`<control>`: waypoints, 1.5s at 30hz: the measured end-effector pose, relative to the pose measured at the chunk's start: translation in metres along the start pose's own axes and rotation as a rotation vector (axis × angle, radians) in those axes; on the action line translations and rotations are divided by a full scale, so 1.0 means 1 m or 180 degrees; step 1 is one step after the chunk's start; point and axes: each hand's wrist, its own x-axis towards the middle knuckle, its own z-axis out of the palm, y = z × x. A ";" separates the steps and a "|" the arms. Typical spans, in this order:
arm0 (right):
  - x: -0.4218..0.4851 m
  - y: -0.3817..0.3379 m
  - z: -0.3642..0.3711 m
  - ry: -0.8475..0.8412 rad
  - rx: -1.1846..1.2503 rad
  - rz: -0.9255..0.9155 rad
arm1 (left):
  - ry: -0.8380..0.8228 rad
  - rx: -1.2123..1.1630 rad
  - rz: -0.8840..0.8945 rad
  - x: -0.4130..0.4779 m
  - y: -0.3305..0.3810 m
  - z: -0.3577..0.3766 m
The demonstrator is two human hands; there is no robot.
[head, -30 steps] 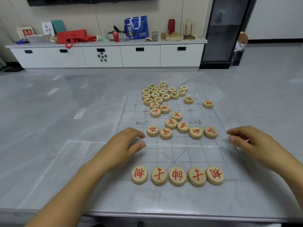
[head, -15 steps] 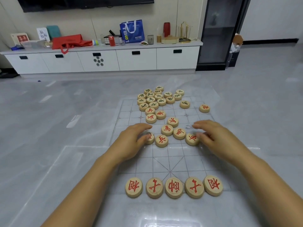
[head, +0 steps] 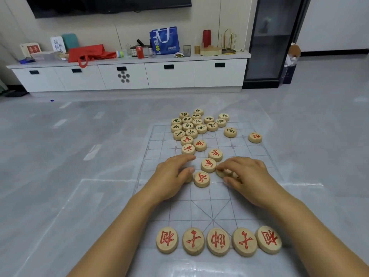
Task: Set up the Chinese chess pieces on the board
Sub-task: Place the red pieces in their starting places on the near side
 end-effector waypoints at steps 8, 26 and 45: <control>0.002 -0.006 0.004 0.0349 0.0073 0.0020 | -0.0422 0.0480 0.0496 0.006 0.009 0.015; -0.050 0.011 -0.028 0.0000 0.0318 -0.0740 | 0.0230 0.1323 0.0196 -0.072 -0.028 -0.036; -0.086 0.047 -0.018 -0.0064 0.0310 0.0090 | -0.0134 0.0161 -0.0197 -0.102 -0.043 -0.051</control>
